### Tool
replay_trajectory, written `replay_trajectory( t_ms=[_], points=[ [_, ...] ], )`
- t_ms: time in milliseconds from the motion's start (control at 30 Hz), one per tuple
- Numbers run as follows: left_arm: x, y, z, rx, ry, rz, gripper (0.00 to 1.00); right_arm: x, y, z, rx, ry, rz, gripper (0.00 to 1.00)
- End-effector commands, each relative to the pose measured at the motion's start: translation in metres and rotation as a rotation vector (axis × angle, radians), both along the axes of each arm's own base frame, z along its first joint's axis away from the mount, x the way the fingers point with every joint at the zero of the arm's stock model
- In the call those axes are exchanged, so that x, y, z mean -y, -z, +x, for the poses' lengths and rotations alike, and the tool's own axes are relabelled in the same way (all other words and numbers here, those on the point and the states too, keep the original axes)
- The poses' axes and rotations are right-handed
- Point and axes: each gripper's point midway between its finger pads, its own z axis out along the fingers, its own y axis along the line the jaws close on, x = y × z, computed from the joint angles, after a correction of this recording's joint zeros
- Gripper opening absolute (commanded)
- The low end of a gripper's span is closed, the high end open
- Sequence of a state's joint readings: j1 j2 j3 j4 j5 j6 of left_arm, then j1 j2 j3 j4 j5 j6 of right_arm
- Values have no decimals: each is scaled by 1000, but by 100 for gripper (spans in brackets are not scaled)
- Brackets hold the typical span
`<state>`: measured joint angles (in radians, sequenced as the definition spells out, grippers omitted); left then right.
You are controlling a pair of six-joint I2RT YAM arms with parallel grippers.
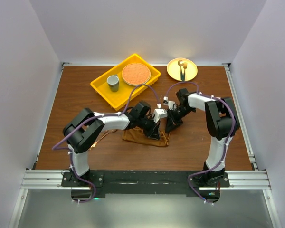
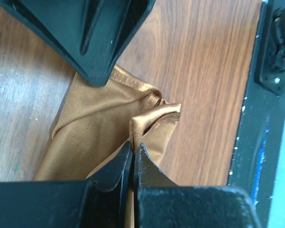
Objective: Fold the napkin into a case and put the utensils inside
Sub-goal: Stuff the top corner of the smaller-rectangle-folded napkin into the folded napkin.
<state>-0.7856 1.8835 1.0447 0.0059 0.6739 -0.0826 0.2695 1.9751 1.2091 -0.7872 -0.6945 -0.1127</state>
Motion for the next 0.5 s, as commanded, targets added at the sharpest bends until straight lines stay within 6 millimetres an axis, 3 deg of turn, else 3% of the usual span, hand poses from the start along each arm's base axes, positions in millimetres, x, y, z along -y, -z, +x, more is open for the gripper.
replay_trajectory(
  t_ms=[0, 100, 300, 467],
  points=[
    [6, -33, -5, 5, 11, -57, 0, 4, 5, 6, 82, -34, -55, 11],
    [0, -25, -11, -63, 4, -7, 0, 5, 7, 5, 93, -41, -66, 11],
    [-5, -32, -27, -153, -4, -16, 0, 8, 6, 6, 121, -49, -81, 11],
    [-7, -11, -34, -253, -23, 27, 0, 4, 1, 8, 138, -53, -60, 11]
  ],
)
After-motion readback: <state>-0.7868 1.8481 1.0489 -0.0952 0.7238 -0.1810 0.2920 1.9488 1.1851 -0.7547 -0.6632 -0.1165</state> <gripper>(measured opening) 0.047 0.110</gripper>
